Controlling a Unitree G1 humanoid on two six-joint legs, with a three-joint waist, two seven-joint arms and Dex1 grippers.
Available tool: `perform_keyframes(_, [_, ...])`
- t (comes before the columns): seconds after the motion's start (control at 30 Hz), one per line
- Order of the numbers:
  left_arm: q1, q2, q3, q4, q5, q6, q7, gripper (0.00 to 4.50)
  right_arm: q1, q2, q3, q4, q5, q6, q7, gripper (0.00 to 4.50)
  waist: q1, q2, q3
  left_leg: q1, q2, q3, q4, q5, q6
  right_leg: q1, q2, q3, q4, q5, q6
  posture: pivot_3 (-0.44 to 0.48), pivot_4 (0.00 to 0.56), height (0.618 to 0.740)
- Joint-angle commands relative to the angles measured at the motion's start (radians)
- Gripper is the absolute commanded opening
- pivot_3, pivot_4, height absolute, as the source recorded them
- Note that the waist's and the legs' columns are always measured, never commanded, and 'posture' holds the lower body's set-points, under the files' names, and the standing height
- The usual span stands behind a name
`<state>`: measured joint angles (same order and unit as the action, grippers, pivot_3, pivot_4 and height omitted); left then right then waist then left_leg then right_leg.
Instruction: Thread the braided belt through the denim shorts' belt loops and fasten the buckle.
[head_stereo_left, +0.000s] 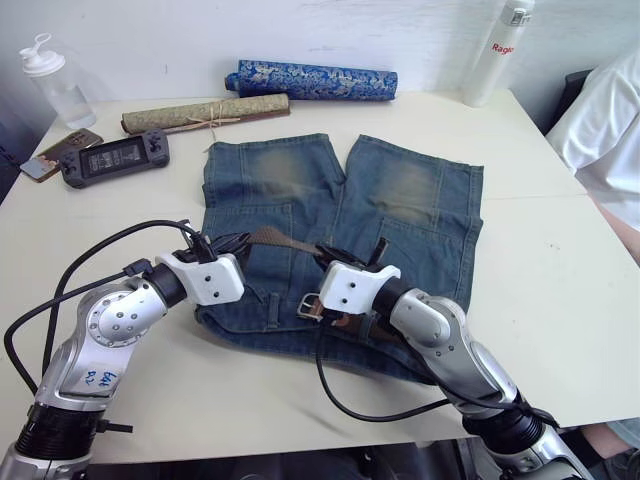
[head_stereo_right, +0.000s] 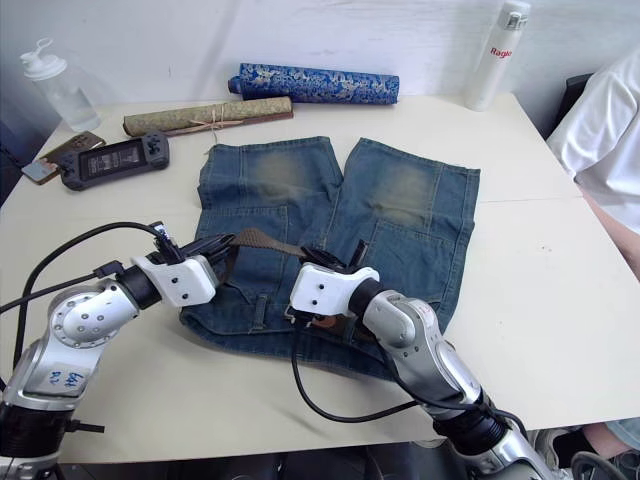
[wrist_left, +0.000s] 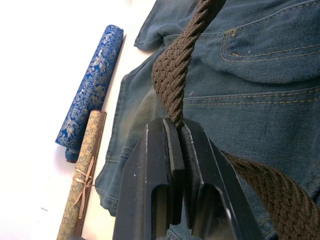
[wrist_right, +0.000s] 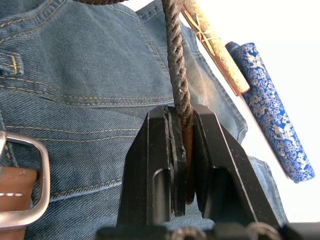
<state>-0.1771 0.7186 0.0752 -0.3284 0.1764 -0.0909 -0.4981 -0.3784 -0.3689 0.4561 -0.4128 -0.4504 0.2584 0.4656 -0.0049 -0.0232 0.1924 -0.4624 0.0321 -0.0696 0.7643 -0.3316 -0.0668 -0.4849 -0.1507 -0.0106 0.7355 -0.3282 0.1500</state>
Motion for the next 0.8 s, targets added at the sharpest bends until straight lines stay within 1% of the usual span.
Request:
perform_keyframes(0.03, [0.012, 0.000, 0.067, -0.104, -0.133, 0.138, -0.060, 1.96, -0.023, -0.011, -0.020, 0.005, -0.023, -0.057, -0.010, 0.00, -0.001, 0.000, 0.000, -0.001, 0.000, 0.000, 0.001, 0.000, 0.000, 0.000, 0.000, 0.000, 0.001, 0.000, 0.000, 0.000, 0.150, 0.645])
perform_keyframes(0.1, [0.024, 0.007, 0.108, -0.166, -0.266, 0.268, -0.117, 2.94, -0.029, -0.017, -0.023, 0.019, -0.029, -0.080, -0.014, 0.00, -0.003, 0.000, 0.000, -0.001, 0.000, 0.000, 0.003, 0.000, 0.000, -0.001, 0.000, 0.000, 0.003, -0.001, -0.001, 0.000, 0.150, 0.645])
perform_keyframes(0.13, [0.026, 0.014, 0.153, -0.211, -0.390, 0.393, -0.146, 3.38, -0.036, -0.021, -0.022, 0.031, -0.038, -0.095, -0.018, 0.00, -0.003, 0.000, 0.000, -0.001, 0.000, 0.000, 0.003, 0.000, 0.000, -0.001, 0.000, 0.000, 0.003, -0.002, -0.001, 0.000, 0.150, 0.645])
perform_keyframes(0.17, [0.027, 0.021, 0.187, -0.245, -0.480, 0.489, -0.165, 3.38, -0.040, -0.023, -0.022, 0.039, -0.044, -0.106, -0.021, 0.00, -0.007, 0.000, 0.000, -0.001, 0.000, 0.000, 0.003, 0.000, 0.000, -0.001, 0.000, 0.000, 0.004, -0.002, -0.001, 0.000, 0.150, 0.645])
perform_keyframes(0.2, [0.025, 0.035, 0.241, -0.277, -0.602, 0.598, -0.181, 3.38, -0.045, -0.024, -0.023, 0.049, -0.052, -0.121, -0.026, 0.00, -0.007, 0.000, 0.000, -0.001, 0.000, -0.001, 0.003, 0.000, 0.000, -0.001, 0.000, 0.000, 0.004, -0.003, -0.001, 0.000, 0.150, 0.645])
perform_keyframes(0.23, [0.026, 0.061, 0.319, -0.283, -0.799, 0.736, -0.188, 3.38, -0.054, -0.025, -0.023, 0.064, -0.062, -0.138, -0.038, 0.00, -0.012, 0.000, 0.000, -0.001, 0.000, -0.001, 0.003, 0.000, 0.000, -0.001, 0.000, 0.000, 0.005, -0.003, -0.001, 0.000, 0.150, 0.645])
perform_keyframes(0.27, [0.024, 0.074, 0.378, -0.277, -0.950, 0.830, -0.183, 3.38, -0.061, -0.024, -0.021, 0.077, -0.070, -0.153, -0.048, 0.00, -0.012, 0.000, 0.000, -0.001, 0.000, -0.001, 0.003, 0.000, 0.000, -0.001, 0.000, 0.000, 0.006, -0.003, -0.001, 0.000, 0.150, 0.645])
perform_keyframes(0.3, [0.033, 0.081, 0.426, -0.256, -1.141, 0.904, -0.145, 3.38, -0.070, -0.023, -0.016, 0.091, -0.081, -0.168, -0.057, 0.00, -0.016, -0.001, 0.001, -0.001, 0.000, -0.002, 0.004, 0.000, 0.000, -0.001, 0.000, 0.000, 0.007, -0.004, -0.002, 0.000, 0.150, 0.645])
perform_keyframes(0.33, [0.051, 0.089, 0.460, -0.234, -1.328, 0.942, -0.105, 3.38, -0.077, -0.020, -0.011, 0.106, -0.091, -0.184, -0.069, 0.00, -0.022, -0.002, 0.001, -0.001, 0.000, -0.003, 0.005, 0.000, 0.000, -0.002, 0.000, 0.000, 0.009, -0.006, -0.002, 0.000, 0.150, 0.645])
perform_keyframes(0.37, [0.072, 0.093, 0.483, -0.214, -1.477, 0.970, -0.059, 3.38, -0.082, -0.017, -0.006, 0.119, -0.099, -0.202, -0.077, 0.00, -0.024, -0.002, 0.001, -0.001, 0.000, -0.004, 0.005, 0.000, 0.000, -0.002, 0.000, -0.001, 0.010, -0.006, -0.003, 0.000, 0.150, 0.645])
perform_keyframes(0.4, [0.102, 0.086, 0.505, -0.201, -1.576, 0.997, -0.019, 3.38, -0.087, -0.014, -0.001, 0.132, -0.107, -0.222, -0.088, 0.00, -0.024, -0.002, 0.001, 0.000, 0.000, -0.004, 0.004, 0.000, 0.000, -0.002, 0.000, -0.001, 0.011, -0.007, -0.004, 0.000, 0.150, 0.645])
perform_keyframes(0.43, [0.135, 0.069, 0.512, -0.199, -1.636, 1.010, 0.023, 3.38, -0.090, -0.012, 0.002, 0.142, -0.112, -0.240, -0.098, 0.00, -0.024, -0.002, 0.001, 0.000, 0.000, -0.004, 0.004, -0.001, 0.000, -0.002, -0.001, -0.001, 0.013, -0.008, -0.004, 0.000, 0.150, 0.645])
perform_keyframes(0.47, [0.171, 0.045, 0.500, -0.194, -1.707, 1.007, 0.100, 3.38, -0.093, -0.010, 0.006, 0.152, -0.117, -0.261, -0.105, 0.00, -0.026, -0.002, 0.001, 0.001, 0.000, -0.004, 0.005, -0.001, 0.000, -0.002, -0.001, -0.001, 0.015, -0.009, -0.004, 0.000, 0.150, 0.645])
perform_keyframes(0.53, [0.229, 0.015, 0.457, -0.197, -1.838, 0.987, 0.241, 3.38, -0.096, -0.008, 0.009, 0.170, -0.126, -0.309, -0.123, 0.00, -0.025, -0.002, 0.001, 0.002, 0.000, -0.004, 0.005, -0.002, -0.002, -0.002, -0.001, -0.001, 0.017, -0.011, -0.005, 0.000, 0.150, 0.645])
perform_keyframes(0.57, [0.244, 0.012, 0.441, -0.200, -1.889, 0.978, 0.291, 3.38, -0.097, -0.007, 0.008, 0.177, -0.131, -0.327, -0.129, 0.00, -0.024, -0.003, 0.001, 0.002, 0.000, -0.004, 0.006, -0.002, -0.002, -0.002, -0.001, 0.000, 0.018, -0.011, -0.005, 0.000, 0.150, 0.645])
perform_keyframes(0.63, [0.247, -0.053, 0.363, -0.172, -2.034, 0.892, 0.510, 3.38, -0.100, -0.001, 0.002, 0.192, -0.133, -0.359, -0.142, 0.00, -0.018, -0.003, 0.001, 0.002, 0.000, -0.005, 0.007, -0.002, -0.002, -0.003, -0.001, 0.000, 0.019, -0.012, -0.005, 0.000, 0.150, 0.645])
perform_keyframes(0.67, [0.243, -0.085, 0.324, -0.166, -2.078, 0.856, 0.598, 3.38, -0.102, 0.000, -0.001, 0.199, -0.135, -0.372, -0.146, 0.00, -0.017, -0.003, 0.001, 0.002, 0.000, -0.005, 0.009, -0.002, -0.002, -0.003, -0.001, 0.000, 0.022, -0.012, -0.007, 0.000, 0.150, 0.645])
perform_keyframes(0.7, [0.235, -0.109, 0.288, -0.166, -2.097, 0.834, 0.660, 3.38, -0.105, 0.000, -0.002, 0.205, -0.135, -0.383, -0.145, 0.00, -0.015, -0.003, 0.001, 0.002, 0.000, -0.005, 0.010, -0.003, -0.003, -0.003, -0.001, 0.000, 0.022, -0.012, -0.007, 0.000, 0.150, 0.645])
perform_keyframes(0.77, [0.200, -0.181, 0.233, -0.202, -2.134, 0.774, 0.742, 3.38, -0.110, -0.005, 0.001, 0.222, -0.130, -0.427, -0.145, 0.00, -0.010, -0.003, 0.001, 0.000, 0.000, -0.006, 0.017, -0.005, -0.005, -0.003, -0.001, 0.000, 0.026, -0.014, -0.008, 0.000, 0.150, 0.645])
perform_keyframes(0.8, [0.178, -0.227, 0.209, -0.224, -2.143, 0.743, 0.778, 3.38, -0.112, -0.005, 0.000, 0.229, -0.127, -0.449, -0.147, 0.00, -0.008, -0.003, 0.001, -0.002, 0.000, -0.006, 0.026, -0.010, -0.006, -0.003, -0.001, 0.000, 0.033, -0.017, -0.007, 0.000, 0.150, 0.645])
